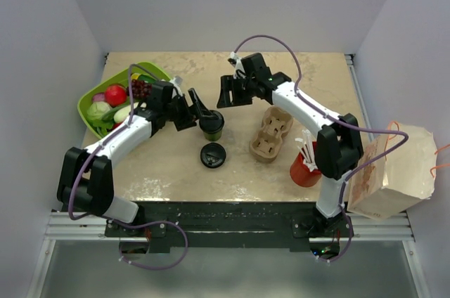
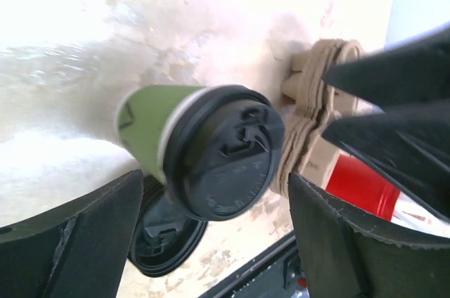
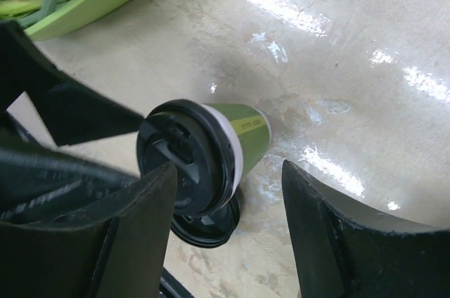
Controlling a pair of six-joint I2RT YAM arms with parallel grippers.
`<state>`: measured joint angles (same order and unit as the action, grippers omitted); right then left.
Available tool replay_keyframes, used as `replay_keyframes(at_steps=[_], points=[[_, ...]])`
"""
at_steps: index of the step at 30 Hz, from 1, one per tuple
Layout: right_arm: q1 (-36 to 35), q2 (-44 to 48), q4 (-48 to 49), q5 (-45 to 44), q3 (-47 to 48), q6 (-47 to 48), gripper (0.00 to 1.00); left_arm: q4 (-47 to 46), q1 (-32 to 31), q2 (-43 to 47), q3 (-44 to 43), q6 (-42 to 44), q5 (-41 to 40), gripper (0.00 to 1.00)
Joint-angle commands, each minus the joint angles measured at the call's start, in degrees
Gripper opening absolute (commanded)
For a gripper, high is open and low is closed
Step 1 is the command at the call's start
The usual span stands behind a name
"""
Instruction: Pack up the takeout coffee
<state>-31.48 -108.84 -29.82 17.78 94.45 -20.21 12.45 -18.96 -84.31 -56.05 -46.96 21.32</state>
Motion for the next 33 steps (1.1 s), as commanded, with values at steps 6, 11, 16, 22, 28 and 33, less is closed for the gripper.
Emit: replay_keyframes(at_steps=[6,11,16,22,28,33], points=[[-0.3,2.7,5.7,6.3,-6.9,-5.4,0.64,-3.1,2.5,-3.0,0.2,2.1,3.2,0.85],[-0.9,1.3,8.1,7.0,-8.2,-8.1,0.63,-5.8,2.4,-4.1,0.7,2.0,4.4,0.82],[-0.9,0.1,11.2,8.0,-9.1,-11.6,0.6,-5.9,2.4,-5.9,0.9,2.0,4.3,0.74],[-0.9,-0.6,10.9,8.9,-10.6,-12.9,0.51,-5.2,2.4,-6.7,1.5,1.7,2.5,0.72],[-0.9,0.3,11.9,10.0,-13.3,-14.1,0.31,-5.2,2.3,-6.4,2.8,1.6,2.1,0.7],[-0.9,0.6,15.5,11.0,-15.3,-14.1,0.12,-6.3,1.8,-7.0,4.2,1.1,2.5,0.68]])
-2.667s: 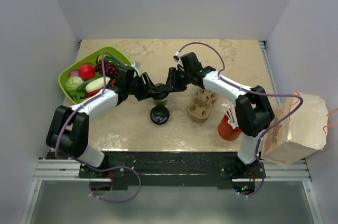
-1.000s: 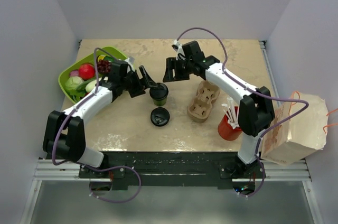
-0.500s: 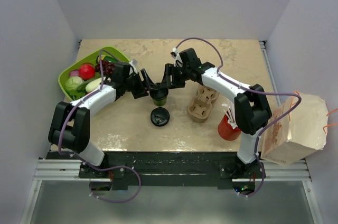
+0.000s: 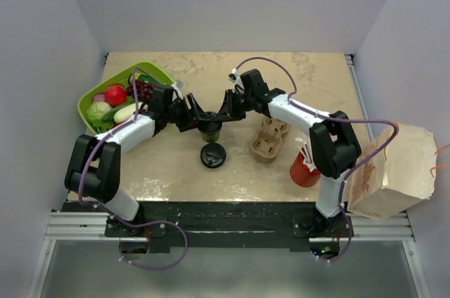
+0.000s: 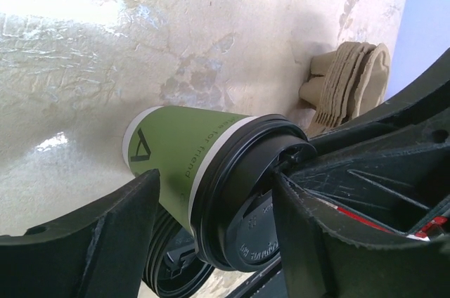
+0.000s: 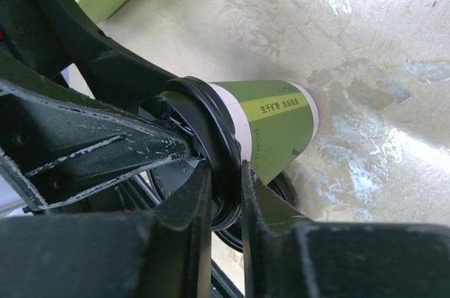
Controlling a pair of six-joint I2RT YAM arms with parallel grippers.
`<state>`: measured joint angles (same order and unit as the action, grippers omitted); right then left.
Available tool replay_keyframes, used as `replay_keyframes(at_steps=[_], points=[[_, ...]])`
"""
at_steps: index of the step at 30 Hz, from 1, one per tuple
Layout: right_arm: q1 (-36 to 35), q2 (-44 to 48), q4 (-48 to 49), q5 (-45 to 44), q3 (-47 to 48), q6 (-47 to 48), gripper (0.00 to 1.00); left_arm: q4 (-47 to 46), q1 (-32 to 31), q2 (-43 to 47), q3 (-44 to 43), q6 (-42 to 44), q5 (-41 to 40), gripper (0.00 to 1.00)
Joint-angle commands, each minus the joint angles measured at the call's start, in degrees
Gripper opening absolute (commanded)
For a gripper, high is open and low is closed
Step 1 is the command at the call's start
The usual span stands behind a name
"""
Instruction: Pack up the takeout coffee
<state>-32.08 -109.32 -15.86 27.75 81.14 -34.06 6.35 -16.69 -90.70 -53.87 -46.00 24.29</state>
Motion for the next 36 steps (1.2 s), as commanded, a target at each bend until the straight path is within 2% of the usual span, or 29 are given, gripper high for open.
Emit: replay_keyframes(at_steps=[1,6,8,9,12,18,21,25,28,29,30,33,34,36], points=[[-0.2,0.9,2.1,1.9,-2.2,0.0,0.12,-0.2,-0.5,-0.8,2.3,-0.1,-0.3,0.68],[0.7,2.3,8.6,4.9,-7.0,-0.9,0.09,-0.4,-0.5,-0.3,3.6,-0.4,-0.5,0.67],[0.9,3.4,7.3,3.3,-7.8,1.4,0.16,-0.6,-0.5,0.4,4.6,-0.8,-0.5,0.66],[1.0,3.6,6.8,3.0,-8.2,2.5,0.29,-0.7,-0.5,0.5,4.8,-0.7,-0.5,0.67],[1.7,3.2,6.5,2.7,-10.7,4.2,0.41,-0.5,-0.5,0.2,5.4,-0.7,-0.6,0.66],[1.9,5.0,4.2,0.1,-11.0,6.2,0.46,1.3,-0.5,-0.3,6.1,-0.1,-3.0,0.64],[2.0,5.1,3.3,1.8,-11.2,5.0,0.45,1.4,-0.5,-1.1,6.3,0.1,-2.7,0.64],[1.8,2.4,6.9,5.6,-13.1,1.7,0.38,0.8,-0.5,-2.4,6.2,0.2,-1.2,0.64],[1.9,1.3,10.7,6.4,-15.0,-0.4,0.25,0.9,-0.5,-2.6,6.2,0.2,-1.0,0.64],[2.0,1.0,12.2,7.1,-16.4,-1.0,0.16,0.9,-0.5,-2.8,6.3,0.2,-0.9,0.64],[1.9,1.0,13.4,7.8,-16.9,-1.6,0.11,1.2,-0.5,-2.8,6.1,0.3,-0.8,0.64],[1.9,1.2,15.2,8.6,-18.4,-3.0,0.02,1.2,-0.5,-2.9,6.0,0.2,-0.2,0.64],[2.1,1.6,15.6,8.6,-18.9,-3.3,0.02,1.4,-0.5,-3.1,5.8,0.1,-0.1,0.64],[2.3,2.9,15.4,7.1,-19.0,-2.5,0.23,1.5,-0.5,-3.3,5.6,0.1,-0.1,0.63]])
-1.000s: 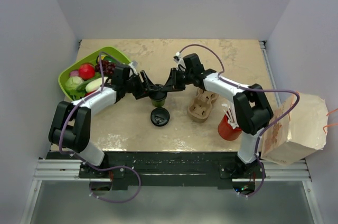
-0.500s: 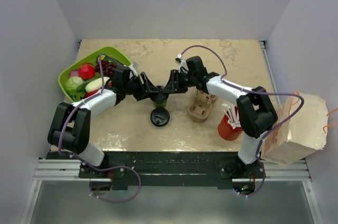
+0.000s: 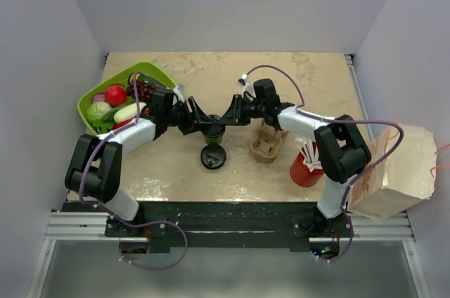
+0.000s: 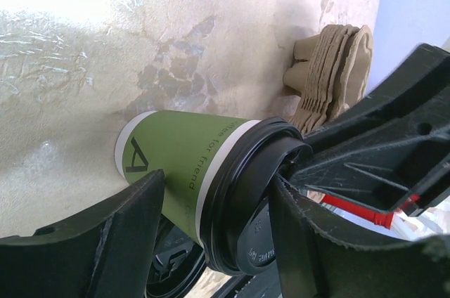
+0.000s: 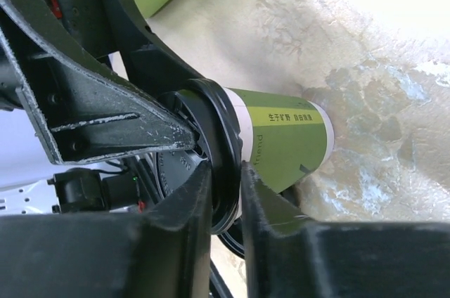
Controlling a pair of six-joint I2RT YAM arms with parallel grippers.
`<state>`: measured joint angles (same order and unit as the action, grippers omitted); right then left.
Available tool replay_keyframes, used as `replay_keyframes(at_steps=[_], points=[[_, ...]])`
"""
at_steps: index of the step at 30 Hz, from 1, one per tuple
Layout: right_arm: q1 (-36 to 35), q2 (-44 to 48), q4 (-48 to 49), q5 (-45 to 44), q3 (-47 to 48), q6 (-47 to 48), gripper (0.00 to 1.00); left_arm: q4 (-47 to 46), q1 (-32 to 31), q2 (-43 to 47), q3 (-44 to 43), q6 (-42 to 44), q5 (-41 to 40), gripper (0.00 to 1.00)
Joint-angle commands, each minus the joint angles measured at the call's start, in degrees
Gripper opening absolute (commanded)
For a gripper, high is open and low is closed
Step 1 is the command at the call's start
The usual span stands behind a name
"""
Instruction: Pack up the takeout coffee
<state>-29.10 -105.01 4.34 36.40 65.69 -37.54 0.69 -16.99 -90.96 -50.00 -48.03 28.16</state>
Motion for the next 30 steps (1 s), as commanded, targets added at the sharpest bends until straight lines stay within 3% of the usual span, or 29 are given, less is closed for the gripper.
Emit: replay_keyframes(at_steps=[1,3,6,16,23,26,30], points=[[-0.7,-0.8,-7.4,-2.7,-3.2,2.9,0.34,7.5,-0.1,-2.9,1.7,2.2,-4.0,0.63],[-0.8,1.4,-10.0,-6.3,-1.6,4.7,0.49,7.8,-0.1,-2.6,1.7,2.5,-4.3,0.63],[-0.7,4.0,-14.6,-10.2,0.6,9.3,0.55,9.1,-0.1,-2.6,1.3,3.6,-5.2,0.63],[-0.6,6.6,-12.4,-4.2,1.5,11.2,0.57,12.1,-0.1,-5.2,-1.1,8.0,-4.7,0.63],[-0.7,9.0,-11.4,-11.0,7.4,14.1,0.57,12.7,-0.1,-5.3,-1.7,9.0,-4.3,0.63],[-1.4,11.7,-8.5,-10.8,7.3,15.7,0.49,12.8,-0.1,-5.0,-1.5,8.8,-4.6,0.63],[-3.4,11.5,-8.5,-8.9,6.9,16.4,0.22,12.7,-0.1,-4.7,-1.6,8.7,-4.8,0.63]])
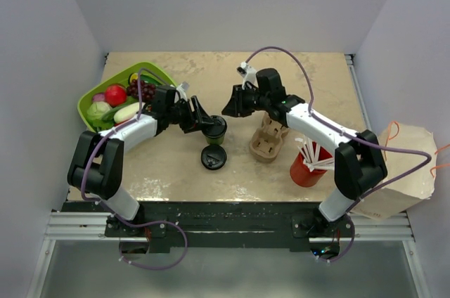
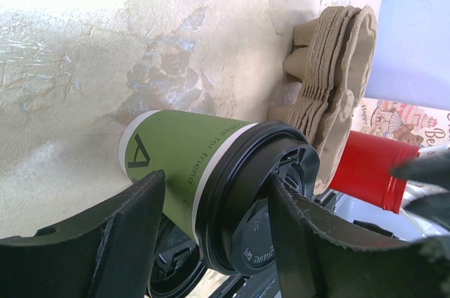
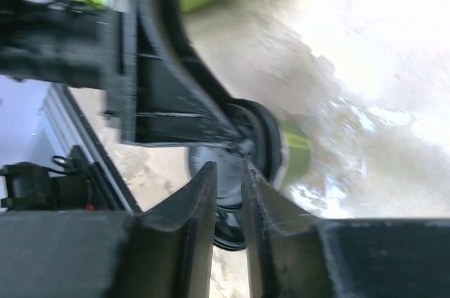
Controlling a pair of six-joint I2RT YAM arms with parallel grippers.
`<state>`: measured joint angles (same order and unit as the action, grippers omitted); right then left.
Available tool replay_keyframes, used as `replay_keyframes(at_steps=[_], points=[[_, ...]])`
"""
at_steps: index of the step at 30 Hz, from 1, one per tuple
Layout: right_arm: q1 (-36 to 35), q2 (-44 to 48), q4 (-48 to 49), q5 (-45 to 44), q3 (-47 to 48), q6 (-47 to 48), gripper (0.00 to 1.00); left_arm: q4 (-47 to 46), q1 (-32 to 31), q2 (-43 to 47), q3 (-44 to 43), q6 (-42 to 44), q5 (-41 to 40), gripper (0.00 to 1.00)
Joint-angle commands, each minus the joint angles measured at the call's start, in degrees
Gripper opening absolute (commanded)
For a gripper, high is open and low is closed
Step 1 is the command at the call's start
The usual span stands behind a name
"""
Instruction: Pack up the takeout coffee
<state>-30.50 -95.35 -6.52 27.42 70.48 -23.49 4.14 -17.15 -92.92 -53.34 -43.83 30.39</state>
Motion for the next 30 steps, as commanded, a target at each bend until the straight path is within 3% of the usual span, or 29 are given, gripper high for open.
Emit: replay_keyframes(at_steps=[1,6,11,17,22,25,30], points=[[-2.0,1.3,1.3,0.3,1.2,2.2,0.2,9.2,0.0,-2.6,1.8,4.4,-7.1,0.63],[-2.3,-4.7,0.3,3.3,-2.3,2.2,0.09,9.4,0.0,-2.3,1.8,4.4,-7.3,0.63],[-2.3,-9.2,-6.0,-4.4,-1.5,2.7,0.04,9.7,0.0,-2.1,1.7,4.4,-7.7,0.63],[-2.3,-5.3,-5.3,0.3,3.7,2.9,0.14,9.7,-0.1,-1.9,1.7,4.3,-7.6,0.62],[-2.4,2.1,1.5,1.3,6.1,2.7,0.17,9.6,-0.1,-1.8,1.6,4.6,-7.4,0.62],[-2.3,3.3,4.5,1.4,4.9,3.9,0.06,9.6,-0.1,-1.7,1.7,4.8,-7.3,0.62],[-2.6,-0.9,1.8,3.6,1.8,4.8,0.0,10.1,-0.1,-1.8,1.2,5.0,-7.3,0.62]])
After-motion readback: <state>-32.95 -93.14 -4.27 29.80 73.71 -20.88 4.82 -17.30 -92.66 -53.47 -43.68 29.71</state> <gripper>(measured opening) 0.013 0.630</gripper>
